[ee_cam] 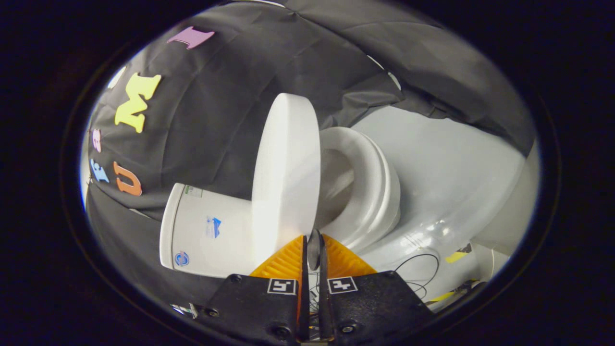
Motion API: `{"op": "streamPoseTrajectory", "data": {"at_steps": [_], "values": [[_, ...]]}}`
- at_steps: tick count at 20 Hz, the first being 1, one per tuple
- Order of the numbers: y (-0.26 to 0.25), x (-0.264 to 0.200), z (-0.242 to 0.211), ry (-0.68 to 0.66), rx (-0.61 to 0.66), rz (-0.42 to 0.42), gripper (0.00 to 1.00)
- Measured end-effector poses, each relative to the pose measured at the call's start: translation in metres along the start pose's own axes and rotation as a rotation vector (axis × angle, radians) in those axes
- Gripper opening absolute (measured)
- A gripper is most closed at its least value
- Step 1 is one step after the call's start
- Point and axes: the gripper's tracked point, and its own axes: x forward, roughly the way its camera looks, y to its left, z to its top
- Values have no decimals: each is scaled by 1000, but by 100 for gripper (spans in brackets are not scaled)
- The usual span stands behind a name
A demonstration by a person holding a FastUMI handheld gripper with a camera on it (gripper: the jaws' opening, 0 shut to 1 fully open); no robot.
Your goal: Open the toilet lid.
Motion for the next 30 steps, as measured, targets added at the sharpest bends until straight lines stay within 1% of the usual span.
{"op": "streamPoseTrajectory", "data": {"at_steps": [10,30], "values": [[32,-14,-3,-6,-118,-46,11],[93,-32,-12,-38,-281,-73,11]]}}
